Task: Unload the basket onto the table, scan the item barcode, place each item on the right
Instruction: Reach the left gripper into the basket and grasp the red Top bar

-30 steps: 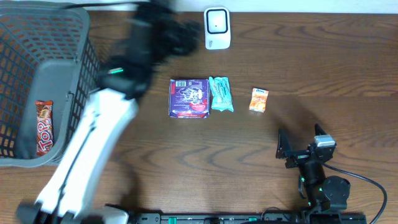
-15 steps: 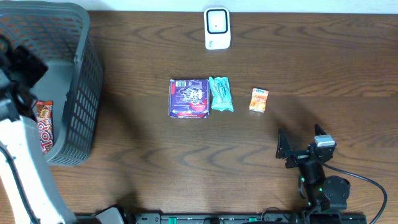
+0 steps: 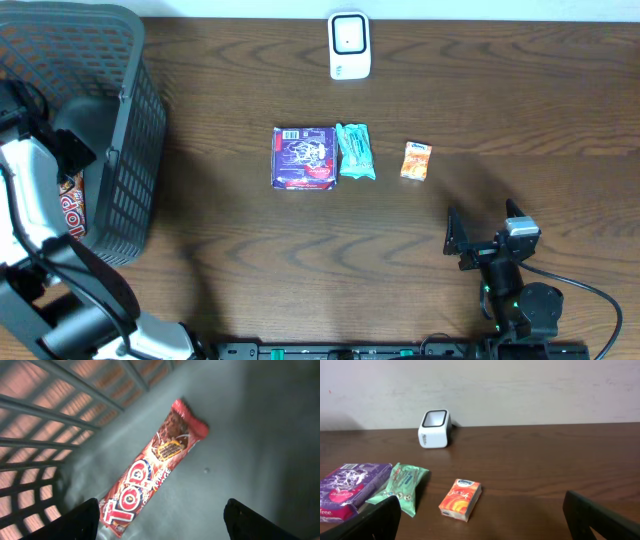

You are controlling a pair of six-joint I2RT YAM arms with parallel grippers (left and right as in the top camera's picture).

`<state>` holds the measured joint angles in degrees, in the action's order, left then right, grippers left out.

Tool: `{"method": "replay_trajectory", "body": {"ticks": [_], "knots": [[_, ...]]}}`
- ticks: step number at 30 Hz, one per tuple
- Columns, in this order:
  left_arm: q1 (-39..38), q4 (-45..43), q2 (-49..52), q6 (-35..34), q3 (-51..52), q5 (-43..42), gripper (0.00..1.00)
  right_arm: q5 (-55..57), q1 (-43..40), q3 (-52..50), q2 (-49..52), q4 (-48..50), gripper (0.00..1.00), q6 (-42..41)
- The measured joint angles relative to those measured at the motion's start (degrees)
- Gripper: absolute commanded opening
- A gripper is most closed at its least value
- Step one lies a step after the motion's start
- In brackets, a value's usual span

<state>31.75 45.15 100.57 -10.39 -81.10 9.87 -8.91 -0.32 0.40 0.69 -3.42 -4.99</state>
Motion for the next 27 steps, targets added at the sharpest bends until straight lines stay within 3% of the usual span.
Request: {"method": "replay_trajectory", "body": {"ticks": [24, 27], "knots": [[2.7, -1.3, 13.5, 4.5, 0.0, -2.6, 0.79, 0.0, 0.0, 0.0, 0.0, 0.0, 0.99, 0.0], [2.9, -1.2, 13.6, 5.7, -0.1, -5.1, 0.62, 0.0, 0.0, 0.0, 0.0, 0.0, 0.99, 0.0]]}}
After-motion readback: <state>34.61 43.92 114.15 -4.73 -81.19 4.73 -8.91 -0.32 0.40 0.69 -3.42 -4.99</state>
